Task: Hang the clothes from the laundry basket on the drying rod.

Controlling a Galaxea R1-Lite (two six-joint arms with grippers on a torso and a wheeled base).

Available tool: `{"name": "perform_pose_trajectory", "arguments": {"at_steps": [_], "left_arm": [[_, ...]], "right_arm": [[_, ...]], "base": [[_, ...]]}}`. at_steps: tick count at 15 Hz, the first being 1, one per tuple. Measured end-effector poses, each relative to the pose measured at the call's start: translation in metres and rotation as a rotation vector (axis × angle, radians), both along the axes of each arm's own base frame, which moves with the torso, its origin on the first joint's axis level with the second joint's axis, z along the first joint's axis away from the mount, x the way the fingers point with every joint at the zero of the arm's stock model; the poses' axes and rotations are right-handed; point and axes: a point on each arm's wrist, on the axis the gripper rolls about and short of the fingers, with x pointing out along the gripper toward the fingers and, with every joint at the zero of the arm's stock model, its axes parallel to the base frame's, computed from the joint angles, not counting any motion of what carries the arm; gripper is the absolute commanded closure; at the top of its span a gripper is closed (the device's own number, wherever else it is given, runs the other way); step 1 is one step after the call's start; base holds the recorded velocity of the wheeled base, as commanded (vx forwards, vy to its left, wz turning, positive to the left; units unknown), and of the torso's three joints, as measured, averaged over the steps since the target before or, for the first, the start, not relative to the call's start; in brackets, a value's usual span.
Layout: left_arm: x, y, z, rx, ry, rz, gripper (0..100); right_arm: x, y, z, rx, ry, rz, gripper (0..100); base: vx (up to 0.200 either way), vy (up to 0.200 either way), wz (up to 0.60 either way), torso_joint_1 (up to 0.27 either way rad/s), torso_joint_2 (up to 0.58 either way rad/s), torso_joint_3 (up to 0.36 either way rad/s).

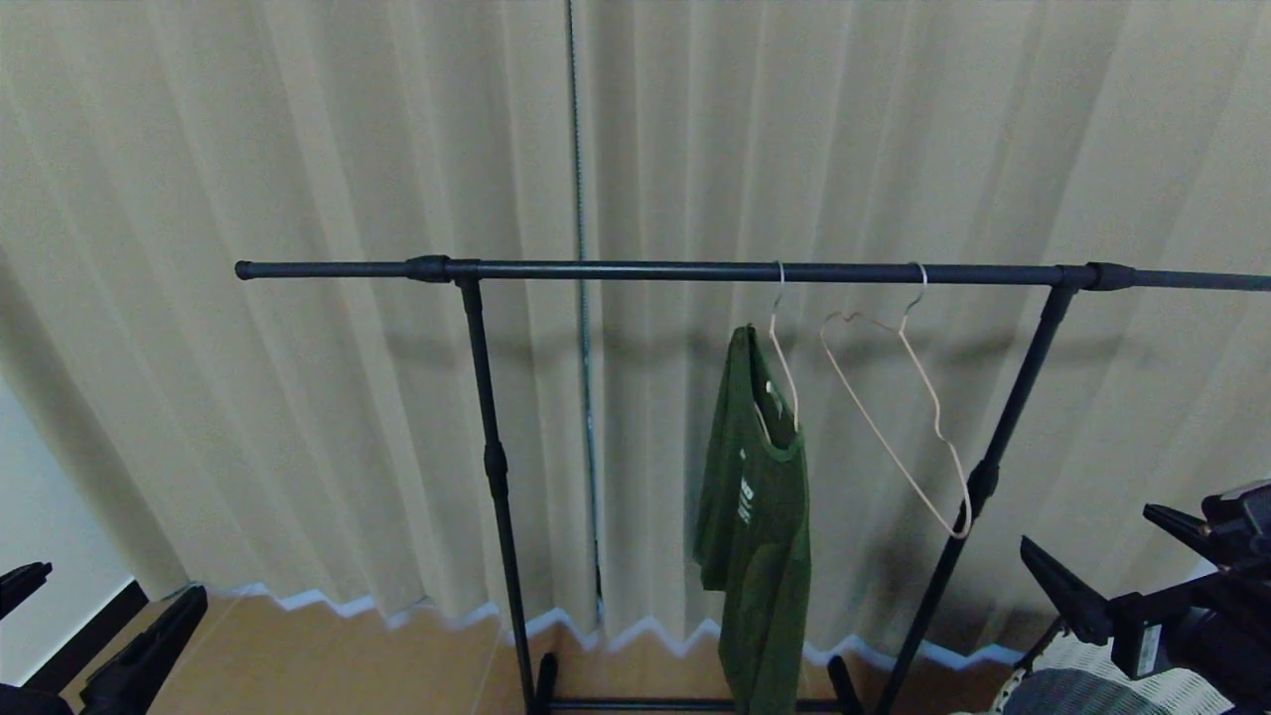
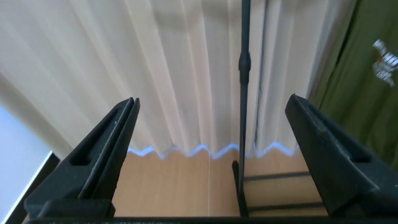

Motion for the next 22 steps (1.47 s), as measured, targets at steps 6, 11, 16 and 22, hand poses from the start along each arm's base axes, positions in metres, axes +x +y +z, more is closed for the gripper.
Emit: {"name": "perform_pose_trajectory", "arguments": {"at_steps": [6, 11, 16, 22], "left_arm": [[0.000, 0.000, 0.001, 0.001, -0.006, 0.002, 0], [0.000, 0.000, 0.001, 0.003, -0.005, -0.001, 0], [0.002, 0.000, 0.008, 0.003, -0.026, -0.002, 0], [0.003, 0.000, 0.011, 0.003, -0.033, -0.001, 0]], "right_arm": [[0.000, 0.000, 0.000, 0.000, -0.003, 0.001, 0], [-0.001, 0.000, 0.000, -0.001, 0.003, 0.003, 0], [-0.003, 0.000, -0.002, -0.011, 0.027, 0.000, 0], [-0.007, -0.002, -0.001, -0.018, 0.021, -0.006, 0]], "base": [[0.000, 0.000, 0.00, 0.000, 0.00, 0.000], [0.000, 0.000, 0.00, 0.000, 0.00, 0.000], [0.000, 0.000, 0.00, 0.000, 0.00, 0.000], [0.000, 0.000, 0.00, 0.000, 0.00, 0.000]]}}
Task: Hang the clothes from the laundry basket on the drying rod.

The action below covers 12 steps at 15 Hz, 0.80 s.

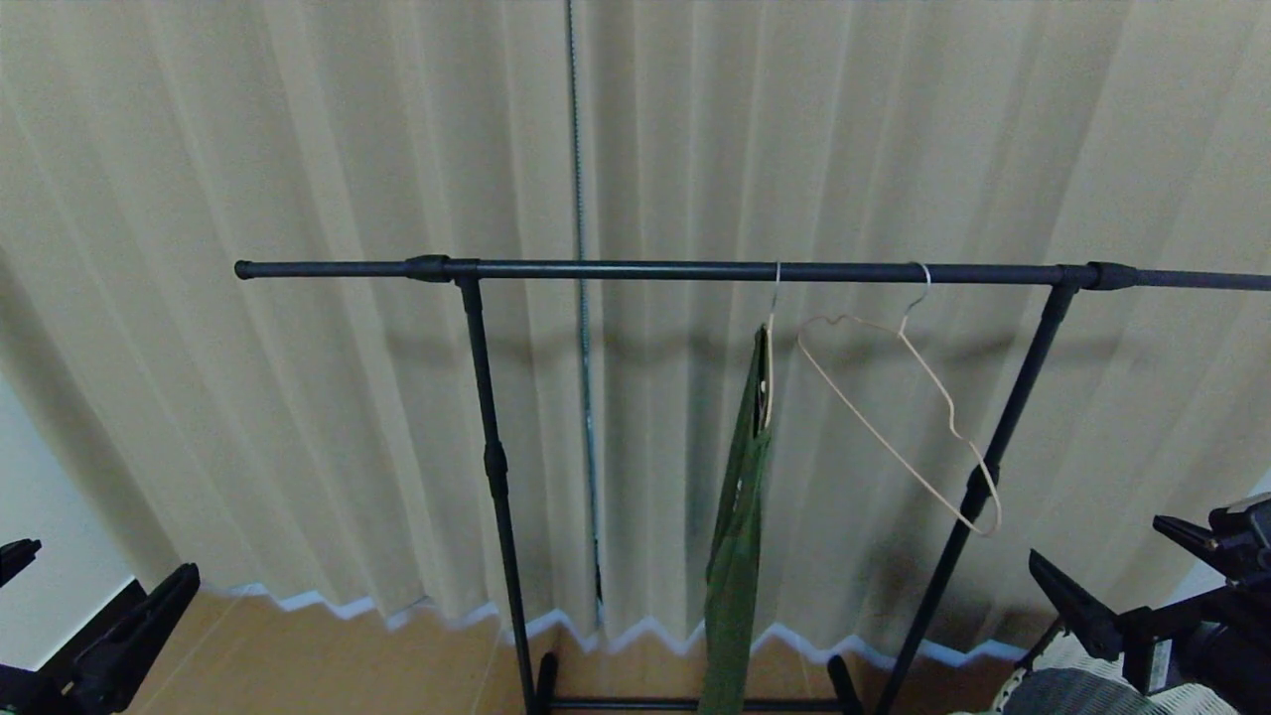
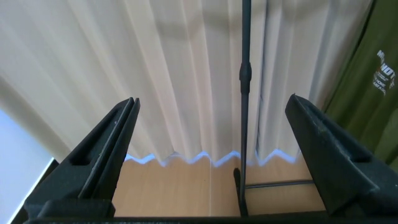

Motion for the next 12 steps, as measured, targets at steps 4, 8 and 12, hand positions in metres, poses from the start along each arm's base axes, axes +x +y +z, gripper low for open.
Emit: {"name": "perform_pose_trajectory", "arguments": {"at_steps": [4, 8, 12], "left_arm": [[-0.0002, 0.0001, 0.0009, -0.002, -0.006, 0.001, 0], [-0.0003, 0.0002, 0.0008, -0.002, -0.006, 0.002, 0], [-0.0005, 0.0002, -0.0002, -0.001, -0.003, 0.003, 0]], "right_arm": [[-0.0004, -0.0001, 0.0005, 0.001, -0.003, 0.000, 0], [-0.0006, -0.0002, 0.0005, 0.001, -0.003, 0.000, 0], [-0.0007, -0.0002, 0.0000, -0.001, 0.002, 0.000, 0]], "base": [[0.000, 0.000, 0.00, -0.120, 0.29, 0.157], [0.000, 0.000, 0.00, -0.217, 0.51, 0.283], [0.000, 0.000, 0.00, -0.207, 0.51, 0.301]]}}
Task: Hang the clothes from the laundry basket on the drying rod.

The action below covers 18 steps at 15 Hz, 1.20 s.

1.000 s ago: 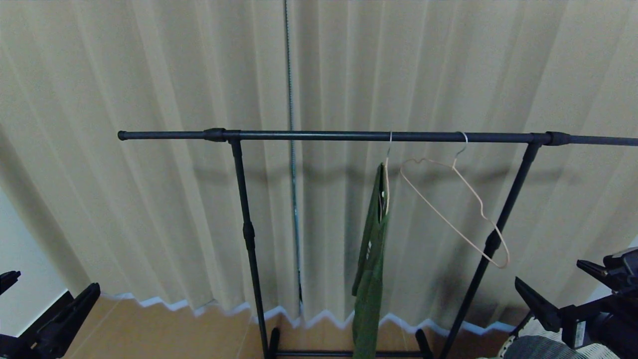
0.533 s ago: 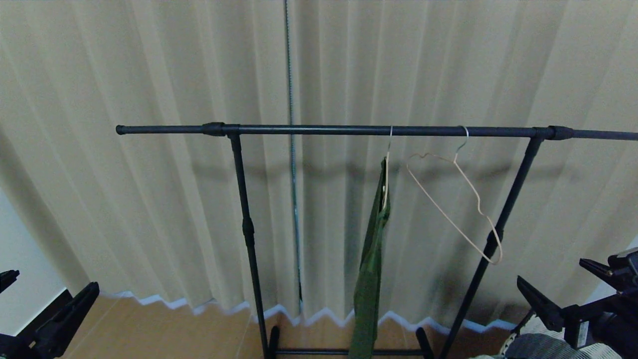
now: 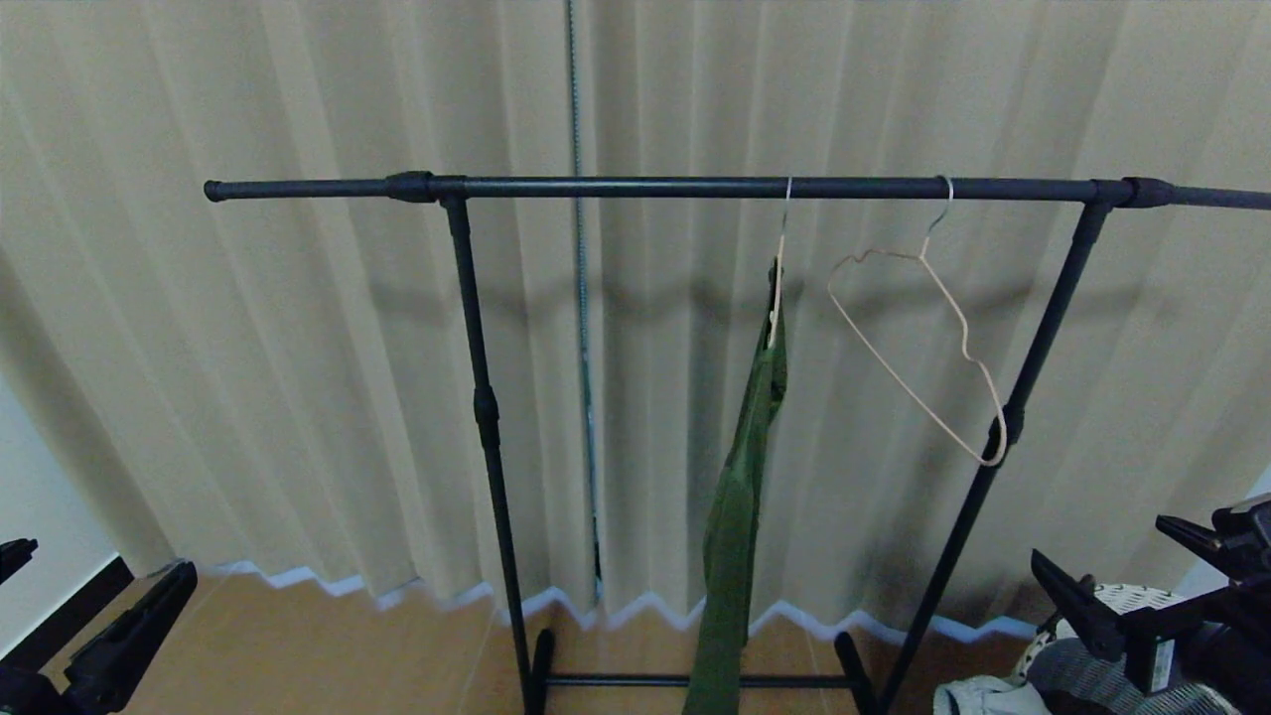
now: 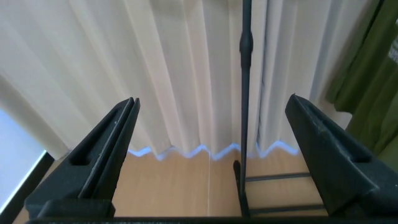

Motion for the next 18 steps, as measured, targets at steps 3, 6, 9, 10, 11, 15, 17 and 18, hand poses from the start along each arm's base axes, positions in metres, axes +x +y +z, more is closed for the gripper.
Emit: {"name": "perform_pose_trajectory", "arguments": {"at_steps": [3, 6, 9, 10, 11, 15, 17, 18], "left_arm": [[-0.0001, -0.0002, -0.0016, 0.001, 0.007, -0.003, 0], [0.0002, -0.0002, -0.0033, 0.002, 0.016, -0.003, 0], [0.0016, -0.0005, -0.0049, 0.003, 0.030, -0.006, 0], [0.0016, -0.0005, -0.0061, 0.004, 0.035, -0.006, 0], [0.0015, -0.0005, -0.0066, 0.005, 0.037, -0.006, 0], [0.0012, -0.0004, -0.0078, 0.005, 0.040, -0.005, 0], [0.0015, -0.0004, -0.0067, 0.005, 0.036, -0.003, 0], [0.0015, -0.0004, -0.0066, 0.005, 0.036, -0.003, 0]], "right_arm": [[-0.0019, -0.0005, -0.0033, -0.009, 0.035, 0.001, 0], [-0.0034, -0.0004, -0.0041, -0.011, 0.045, 0.005, 0], [-0.0042, -0.0006, -0.0055, -0.014, 0.060, 0.007, 0], [-0.0044, -0.0006, -0.0055, -0.012, 0.060, 0.009, 0], [-0.0046, -0.0006, -0.0059, -0.012, 0.064, 0.010, 0], [-0.0058, -0.0007, -0.0088, -0.018, 0.094, 0.016, 0], [-0.0060, -0.0006, -0.0085, -0.018, 0.092, 0.017, 0], [-0.0059, -0.0006, -0.0084, -0.017, 0.091, 0.016, 0]], "base": [[0.000, 0.000, 0.00, -0.185, 0.49, 0.297], [0.000, 0.000, 0.00, -0.175, 0.48, 0.310], [0.000, 0.000, 0.00, -0.152, 0.46, 0.305], [0.000, 0.000, 0.00, -0.144, 0.46, 0.334], [0.000, 0.000, 0.00, -0.129, 0.46, 0.330], [0.000, 0.000, 0.00, -0.102, 0.45, 0.338], [0.000, 0.000, 0.00, -0.041, 0.31, 0.246], [0.000, 0.000, 0.00, -0.036, 0.12, 0.105]]}}
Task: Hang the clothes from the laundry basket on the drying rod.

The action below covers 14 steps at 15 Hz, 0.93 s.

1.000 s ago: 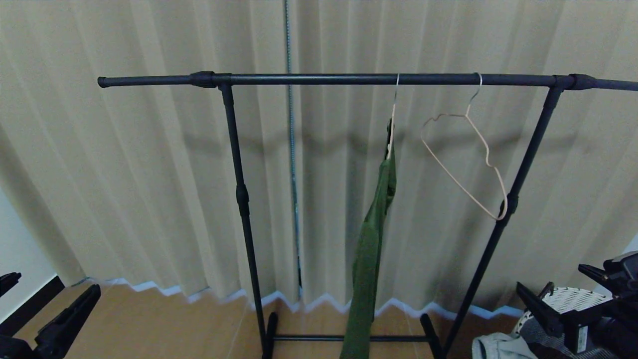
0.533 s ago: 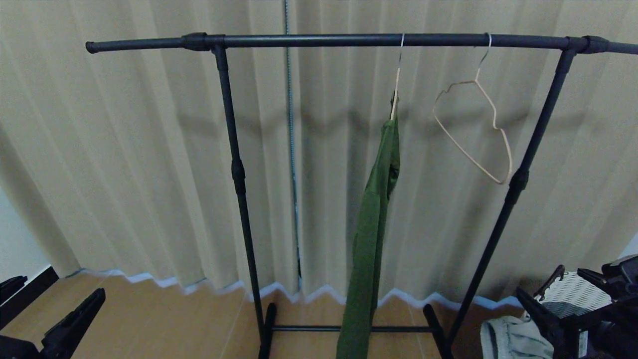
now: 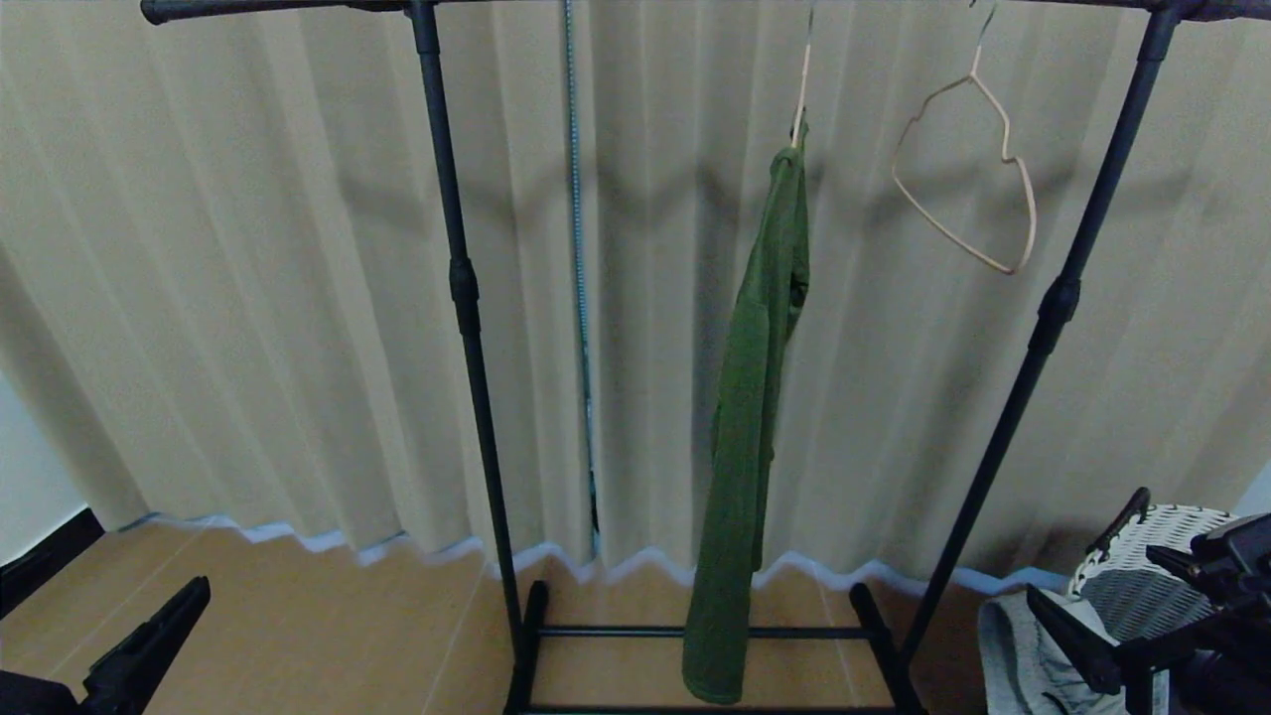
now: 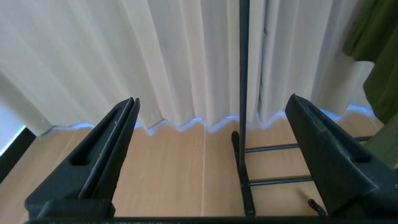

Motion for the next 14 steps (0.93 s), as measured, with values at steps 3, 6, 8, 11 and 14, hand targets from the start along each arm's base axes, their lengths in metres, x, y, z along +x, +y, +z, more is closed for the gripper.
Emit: {"name": "perform_pose_trajectory", "arguments": {"at_steps": [3, 6, 8, 11, 14], "left_arm": [[-0.0011, 0.0001, -0.0014, 0.021, 0.001, -0.003, 0], [-0.0020, 0.0003, -0.0017, 0.023, -0.001, -0.003, 0], [-0.0020, 0.0003, -0.0014, 0.023, -0.003, -0.003, 0], [-0.0018, 0.0001, -0.0009, 0.024, -0.004, -0.006, 0], [-0.0021, 0.0001, -0.0008, 0.024, -0.006, -0.007, 0]], "right_arm": [[0.0005, 0.0002, 0.0010, 0.006, -0.006, 0.001, 0], [0.0022, 0.0006, 0.0035, 0.013, -0.017, 0.001, 0], [0.0027, 0.0012, 0.0043, 0.021, -0.019, 0.019, 0], [0.0032, 0.0015, 0.0053, 0.022, -0.023, 0.023, 0], [0.0034, 0.0015, 0.0055, 0.023, -0.024, 0.023, 0]], "base": [[0.000, 0.000, 0.00, -0.007, 0.02, 0.015], [0.000, 0.000, 0.00, 0.000, 0.00, 0.000], [0.000, 0.000, 0.00, 0.000, 0.00, 0.000], [0.000, 0.000, 0.00, 0.000, 0.00, 0.000], [0.000, -0.200, 0.00, -0.001, 0.00, 0.009]]}}
